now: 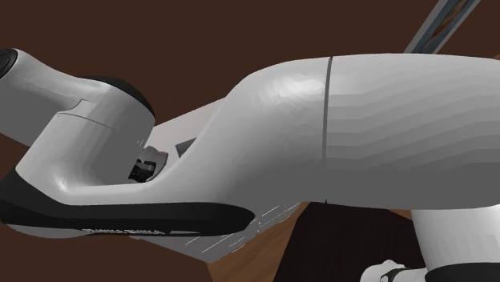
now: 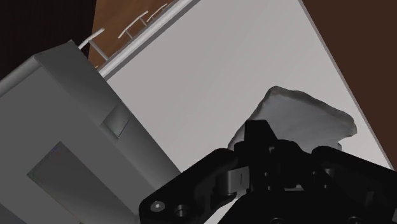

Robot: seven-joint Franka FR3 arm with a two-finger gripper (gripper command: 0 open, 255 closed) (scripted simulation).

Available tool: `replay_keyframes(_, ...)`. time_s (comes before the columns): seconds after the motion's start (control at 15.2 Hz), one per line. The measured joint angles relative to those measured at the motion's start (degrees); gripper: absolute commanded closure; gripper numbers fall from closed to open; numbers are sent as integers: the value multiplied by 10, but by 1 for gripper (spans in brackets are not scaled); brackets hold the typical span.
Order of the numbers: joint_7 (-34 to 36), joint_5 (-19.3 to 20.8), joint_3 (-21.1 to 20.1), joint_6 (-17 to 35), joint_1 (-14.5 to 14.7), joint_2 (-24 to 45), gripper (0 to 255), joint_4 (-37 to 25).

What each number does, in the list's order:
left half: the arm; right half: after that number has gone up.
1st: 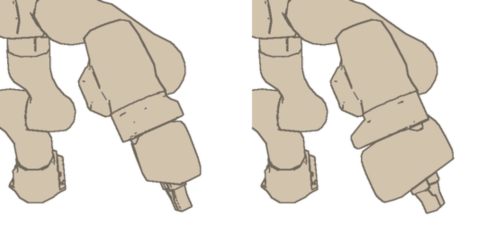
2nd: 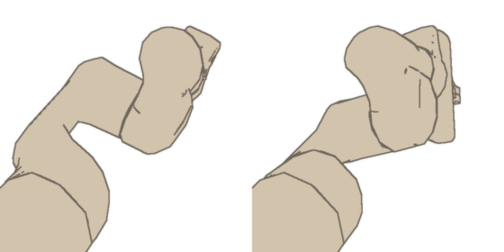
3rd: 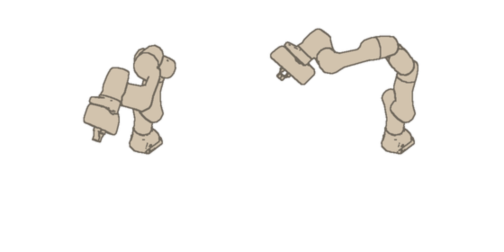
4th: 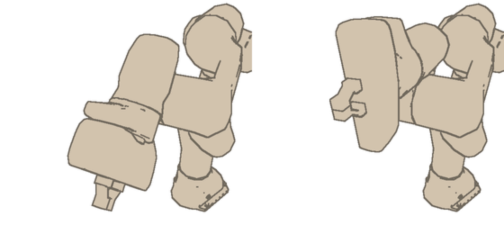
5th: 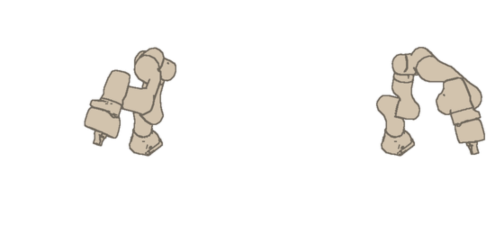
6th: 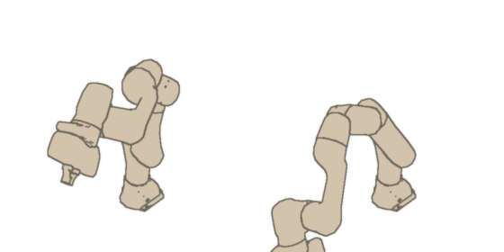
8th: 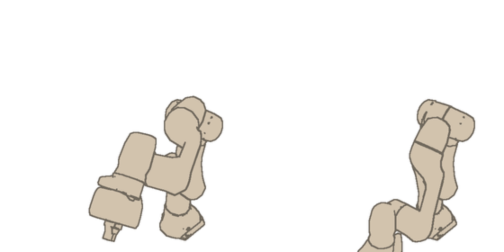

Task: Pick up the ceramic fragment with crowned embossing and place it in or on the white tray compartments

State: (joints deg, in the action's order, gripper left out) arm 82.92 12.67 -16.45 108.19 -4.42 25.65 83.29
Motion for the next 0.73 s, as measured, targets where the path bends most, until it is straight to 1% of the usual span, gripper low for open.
replay_keyframes(0.07,0,0,0,0,0,0,0,0)
replay_keyframes(0.13,27,10,10,5,8,4,0,-4)
replay_keyframes(0.2,85,26,25,13,20,6,0,-3)
replay_keyframes(0.33,233,65,65,18,49,16,0,-13)
replay_keyframes(0.46,379,100,102,10,77,28,0,-27)
replay_keyframes(0.53,413,108,110,11,82,28,0,-25)
replay_keyframes(0.59,432,112,115,15,84,28,0,-21)
replay_keyframes(0.73,448,116,119,24,84,31,0,-14)
